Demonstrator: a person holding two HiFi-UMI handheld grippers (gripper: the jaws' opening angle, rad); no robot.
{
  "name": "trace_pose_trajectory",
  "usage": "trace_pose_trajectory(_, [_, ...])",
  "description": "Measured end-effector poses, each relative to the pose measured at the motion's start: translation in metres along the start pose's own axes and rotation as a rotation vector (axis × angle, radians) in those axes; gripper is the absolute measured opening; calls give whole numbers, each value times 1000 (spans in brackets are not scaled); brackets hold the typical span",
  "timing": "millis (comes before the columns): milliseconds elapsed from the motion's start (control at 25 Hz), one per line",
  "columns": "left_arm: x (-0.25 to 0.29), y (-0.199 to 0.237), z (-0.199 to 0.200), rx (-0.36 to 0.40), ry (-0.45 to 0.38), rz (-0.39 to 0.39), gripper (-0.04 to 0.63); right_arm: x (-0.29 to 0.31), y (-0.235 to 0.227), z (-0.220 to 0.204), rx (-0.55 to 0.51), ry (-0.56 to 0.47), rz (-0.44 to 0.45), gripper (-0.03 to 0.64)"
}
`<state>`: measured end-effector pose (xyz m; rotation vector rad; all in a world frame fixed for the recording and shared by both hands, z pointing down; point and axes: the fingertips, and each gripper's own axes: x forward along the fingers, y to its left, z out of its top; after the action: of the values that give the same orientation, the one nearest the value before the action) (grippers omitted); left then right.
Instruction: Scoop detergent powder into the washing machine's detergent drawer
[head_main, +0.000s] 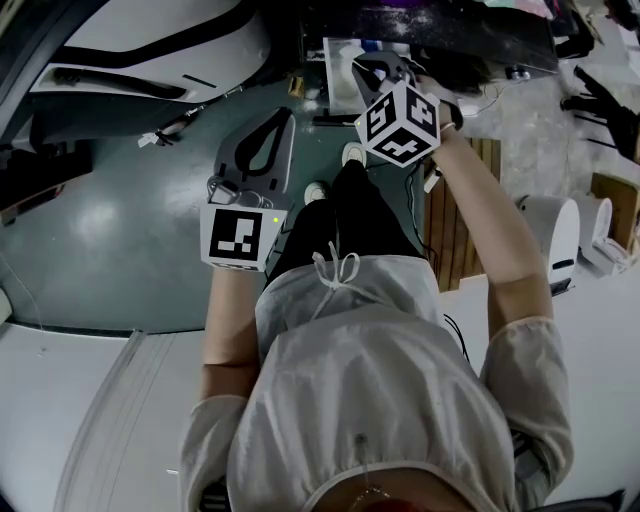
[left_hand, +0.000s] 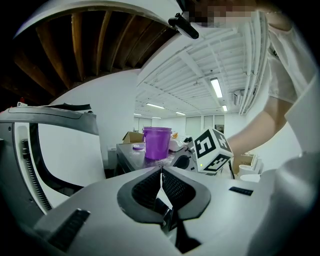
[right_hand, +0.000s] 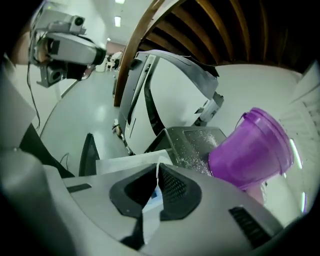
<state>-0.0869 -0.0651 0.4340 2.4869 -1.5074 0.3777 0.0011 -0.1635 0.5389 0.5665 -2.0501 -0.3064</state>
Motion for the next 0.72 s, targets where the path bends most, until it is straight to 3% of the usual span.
trace_pose_trajectory(320, [-4,-2,-1,3,2,-7,28,-4,4,6,-293,10,-132,9])
trace_pose_trajectory(720, [-9,0,-4,14,-17,6,27,-14,2,17,-517,30,-238,9])
